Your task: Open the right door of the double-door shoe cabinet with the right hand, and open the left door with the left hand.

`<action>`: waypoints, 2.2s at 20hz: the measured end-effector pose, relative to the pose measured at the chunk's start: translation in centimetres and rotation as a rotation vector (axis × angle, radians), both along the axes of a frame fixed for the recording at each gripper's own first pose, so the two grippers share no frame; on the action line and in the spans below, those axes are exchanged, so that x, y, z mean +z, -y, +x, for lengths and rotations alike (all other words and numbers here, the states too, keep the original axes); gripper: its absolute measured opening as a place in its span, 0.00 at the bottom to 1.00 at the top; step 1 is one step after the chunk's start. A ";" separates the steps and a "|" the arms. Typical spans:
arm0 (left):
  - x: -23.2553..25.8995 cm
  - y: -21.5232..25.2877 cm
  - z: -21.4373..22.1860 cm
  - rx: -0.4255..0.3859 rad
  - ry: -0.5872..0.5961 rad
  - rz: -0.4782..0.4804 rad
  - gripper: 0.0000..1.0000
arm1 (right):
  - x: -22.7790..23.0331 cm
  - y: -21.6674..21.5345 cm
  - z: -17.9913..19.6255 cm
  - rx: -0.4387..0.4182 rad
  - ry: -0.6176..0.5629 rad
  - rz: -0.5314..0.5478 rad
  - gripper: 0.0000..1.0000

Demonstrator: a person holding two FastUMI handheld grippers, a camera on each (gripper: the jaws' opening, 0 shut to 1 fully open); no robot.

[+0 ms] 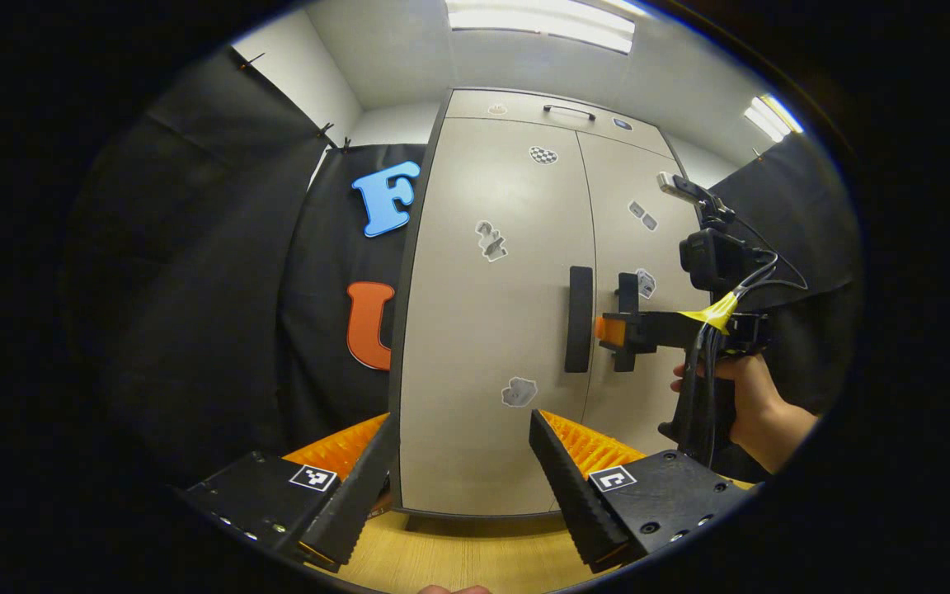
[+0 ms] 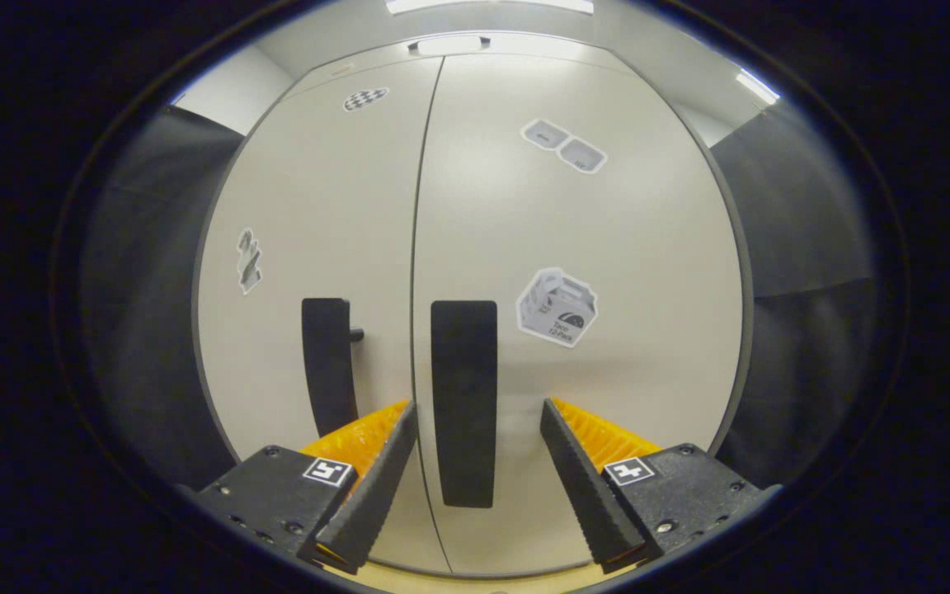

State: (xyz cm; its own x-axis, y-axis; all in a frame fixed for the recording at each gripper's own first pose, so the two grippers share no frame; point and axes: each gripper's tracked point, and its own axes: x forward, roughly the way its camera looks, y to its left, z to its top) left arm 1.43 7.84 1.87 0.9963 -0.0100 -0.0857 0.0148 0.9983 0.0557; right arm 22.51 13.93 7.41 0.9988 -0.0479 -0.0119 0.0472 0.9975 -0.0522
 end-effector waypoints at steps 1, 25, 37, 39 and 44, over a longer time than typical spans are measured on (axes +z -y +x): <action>0.0 -0.2 0.1 0.003 -0.001 -0.003 0.95 | -0.1 0.5 0.0 -0.024 0.007 -0.004 0.93; 0.7 1.6 -0.9 -0.028 0.028 -0.007 0.95 | 0.1 0.8 -7.6 0.189 -0.031 -0.005 0.09; 0.5 7.9 -1.6 -0.072 0.038 0.006 0.95 | 1.4 8.6 -18.0 0.266 -0.048 -0.001 0.08; 0.0 9.0 -1.7 -0.080 0.031 0.004 0.95 | 1.6 10.8 -19.4 0.254 -0.047 -0.006 0.08; -0.9 11.8 -1.6 -0.097 0.015 -0.022 0.95 | 2.4 19.3 -20.9 0.127 -0.035 -0.061 0.07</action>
State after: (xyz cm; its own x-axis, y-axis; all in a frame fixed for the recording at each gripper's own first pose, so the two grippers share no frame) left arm -0.16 -3.99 0.92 0.9917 -0.1083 -0.0694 0.1109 0.9932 0.0351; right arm 1.61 -5.39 9.84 0.9959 0.0768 -0.0477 -0.0817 0.9903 -0.1120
